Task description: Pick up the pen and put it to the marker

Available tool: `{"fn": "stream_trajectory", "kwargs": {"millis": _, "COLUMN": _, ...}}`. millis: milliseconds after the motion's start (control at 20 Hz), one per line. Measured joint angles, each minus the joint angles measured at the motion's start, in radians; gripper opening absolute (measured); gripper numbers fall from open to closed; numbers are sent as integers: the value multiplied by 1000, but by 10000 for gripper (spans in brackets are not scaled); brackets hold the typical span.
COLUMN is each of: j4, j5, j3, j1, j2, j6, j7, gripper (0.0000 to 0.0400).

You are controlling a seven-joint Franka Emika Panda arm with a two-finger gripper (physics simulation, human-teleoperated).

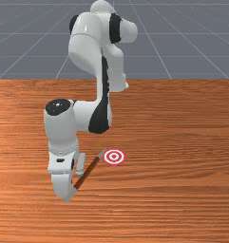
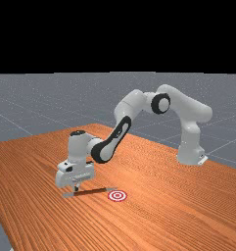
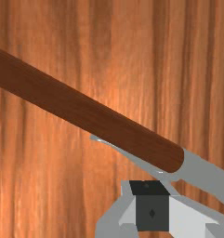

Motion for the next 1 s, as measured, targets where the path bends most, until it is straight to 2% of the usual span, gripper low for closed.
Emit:
{"fn": "stream_trajectory", "kwargs": {"millis": 350, "j4": -77, "j5": -16, "j3": 10, "j1": 114, "j2": -41, "j6": 41, "j7": 83, "gripper": 0}}
{"fn": "stream_trajectory", "kwargs": {"millis": 650, "j4": -88, "j5": -15, "j3": -12, "j1": 214, "j2": -47, "j6": 47, "j7": 237, "gripper": 0}}
{"fn": "stream_trajectory", "kwargs": {"millis": 750, "j4": -87, "j5": -23, "j3": 0, "j1": 227, "j2": -47, "j6": 48, "j7": 216, "gripper": 0}}
{"fn": "stream_trajectory", "kwargs": {"millis": 800, "j4": -96, "j5": -16, "j3": 25, "j1": 213, "j2": -50, "j6": 52, "j7": 173, "gripper": 0}}
{"fn": "stream_trajectory", "kwargs": {"millis": 900, "j4": -110, "j5": -30, "j3": 20, "j1": 218, "j2": -63, "j6": 47, "j7": 159, "gripper": 0}}
{"fn": "stream_trajectory", "kwargs": {"millis": 950, "j4": -216, "j5": -32, "j3": 9, "j1": 223, "j2": -120, "j6": 183, "j7": 190, "gripper": 0}}
{"fn": "stream_trajectory", "kwargs": {"millis": 1000, "j4": -259, "j5": -33, "j3": 8, "j1": 222, "j2": -165, "j6": 209, "j7": 192, "gripper": 0}}
